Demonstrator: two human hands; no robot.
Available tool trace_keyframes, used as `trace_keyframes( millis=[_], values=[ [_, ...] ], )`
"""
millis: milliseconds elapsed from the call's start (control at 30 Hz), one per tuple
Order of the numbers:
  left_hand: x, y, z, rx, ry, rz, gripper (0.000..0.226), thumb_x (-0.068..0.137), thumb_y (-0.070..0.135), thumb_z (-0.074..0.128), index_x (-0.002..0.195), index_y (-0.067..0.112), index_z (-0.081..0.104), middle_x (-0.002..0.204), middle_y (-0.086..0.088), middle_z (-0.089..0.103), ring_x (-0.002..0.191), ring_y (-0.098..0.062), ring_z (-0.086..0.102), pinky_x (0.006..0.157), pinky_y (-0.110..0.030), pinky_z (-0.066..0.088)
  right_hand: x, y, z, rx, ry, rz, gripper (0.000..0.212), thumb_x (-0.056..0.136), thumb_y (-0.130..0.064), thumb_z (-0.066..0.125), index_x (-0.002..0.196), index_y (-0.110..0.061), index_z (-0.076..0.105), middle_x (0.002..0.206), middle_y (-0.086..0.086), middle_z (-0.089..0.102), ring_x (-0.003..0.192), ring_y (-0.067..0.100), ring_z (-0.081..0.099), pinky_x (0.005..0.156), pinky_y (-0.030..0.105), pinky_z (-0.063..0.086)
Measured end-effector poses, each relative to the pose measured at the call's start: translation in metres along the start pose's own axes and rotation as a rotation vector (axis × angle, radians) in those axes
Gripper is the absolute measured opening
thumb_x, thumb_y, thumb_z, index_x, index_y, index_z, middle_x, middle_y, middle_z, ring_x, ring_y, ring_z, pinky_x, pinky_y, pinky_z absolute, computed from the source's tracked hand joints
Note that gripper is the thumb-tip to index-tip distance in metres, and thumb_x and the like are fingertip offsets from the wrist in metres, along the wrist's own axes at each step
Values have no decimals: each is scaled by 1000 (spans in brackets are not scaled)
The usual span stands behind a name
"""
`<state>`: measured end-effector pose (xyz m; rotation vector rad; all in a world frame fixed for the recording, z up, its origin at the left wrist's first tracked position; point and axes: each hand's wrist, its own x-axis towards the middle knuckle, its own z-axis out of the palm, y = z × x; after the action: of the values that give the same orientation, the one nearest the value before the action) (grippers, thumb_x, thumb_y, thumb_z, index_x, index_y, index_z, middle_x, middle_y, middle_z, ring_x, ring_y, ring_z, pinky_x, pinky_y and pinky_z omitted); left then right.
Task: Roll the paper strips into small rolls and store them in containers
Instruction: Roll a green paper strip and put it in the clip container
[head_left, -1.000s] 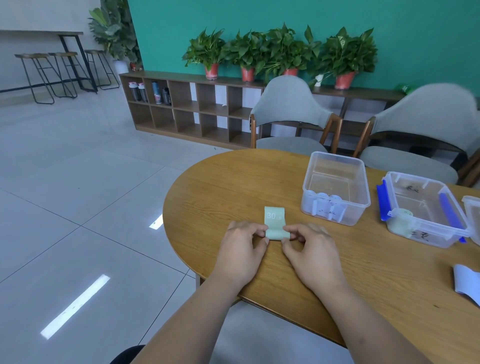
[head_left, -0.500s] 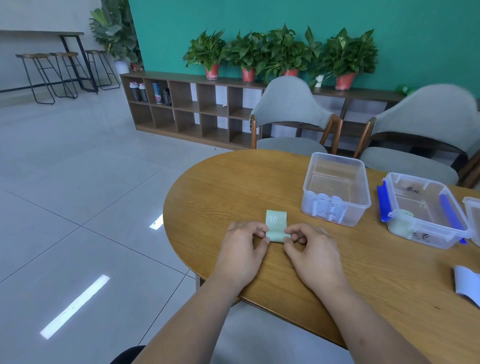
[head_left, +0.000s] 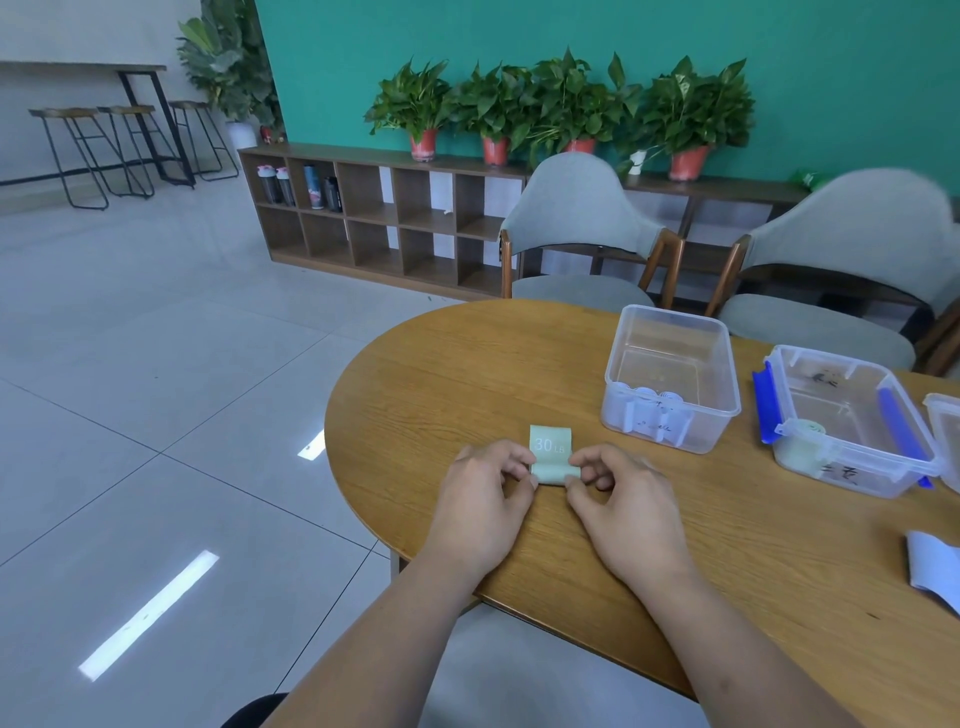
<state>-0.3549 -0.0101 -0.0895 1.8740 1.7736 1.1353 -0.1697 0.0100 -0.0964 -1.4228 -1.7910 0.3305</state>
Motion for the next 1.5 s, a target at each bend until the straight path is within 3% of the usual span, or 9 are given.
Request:
trace_keyframes(
  millis=[200, 433, 733, 933, 1233, 1500],
  values=[
    [0, 0, 0, 4, 12, 35, 27, 94, 27, 74, 121, 31, 73, 101, 23, 69, 103, 0, 52, 82, -1, 35, 1, 2, 2, -29, 10, -19, 25, 83, -25, 81, 106, -34, 75, 84, -20, 65, 87, 4, 59, 82, 31, 54],
    [0, 1, -1, -31, 18, 18, 27, 94, 27, 75, 120, 32, 73, 94, 23, 71, 99, -1, 53, 81, -2, 36, 1, 1, 0, -9, 0, 10, 22, 88, -25, 78, 107, -35, 78, 84, -19, 66, 86, 2, 60, 82, 25, 50],
    [-1, 0, 1, -17, 11, 20, 20, 95, 28, 72, 114, 36, 71, 93, 24, 69, 100, 2, 51, 80, -5, 36, 1, 0, 1, 18, -7, 19, 15, 89, -26, 75, 100, -36, 72, 80, -20, 66, 88, 2, 59, 82, 27, 51],
    [0, -1, 1, 5, 2, 39, 29, 95, 28, 74, 123, 33, 71, 101, 24, 68, 102, 0, 51, 83, -3, 36, 1, 1, 1, 1, -22, 26, 27, 83, -25, 81, 107, -35, 75, 84, -20, 67, 89, 0, 59, 85, 30, 54],
    [0, -3, 4, -30, 3, 20, 17, 94, 33, 73, 109, 39, 68, 89, 23, 69, 99, 2, 50, 81, -16, 41, 1, -1, 0, 56, -35, 60, 23, 80, -24, 79, 98, -35, 71, 77, -18, 67, 86, 1, 60, 84, 32, 52],
    [1, -6, 6, 21, -5, 66, 25, 95, 35, 71, 120, 35, 70, 101, 24, 66, 103, 0, 50, 87, -17, 45, 0, 0, 2, -18, -33, 27, 33, 75, -25, 82, 106, -36, 76, 85, -20, 66, 87, 3, 59, 85, 36, 54]
  ],
)
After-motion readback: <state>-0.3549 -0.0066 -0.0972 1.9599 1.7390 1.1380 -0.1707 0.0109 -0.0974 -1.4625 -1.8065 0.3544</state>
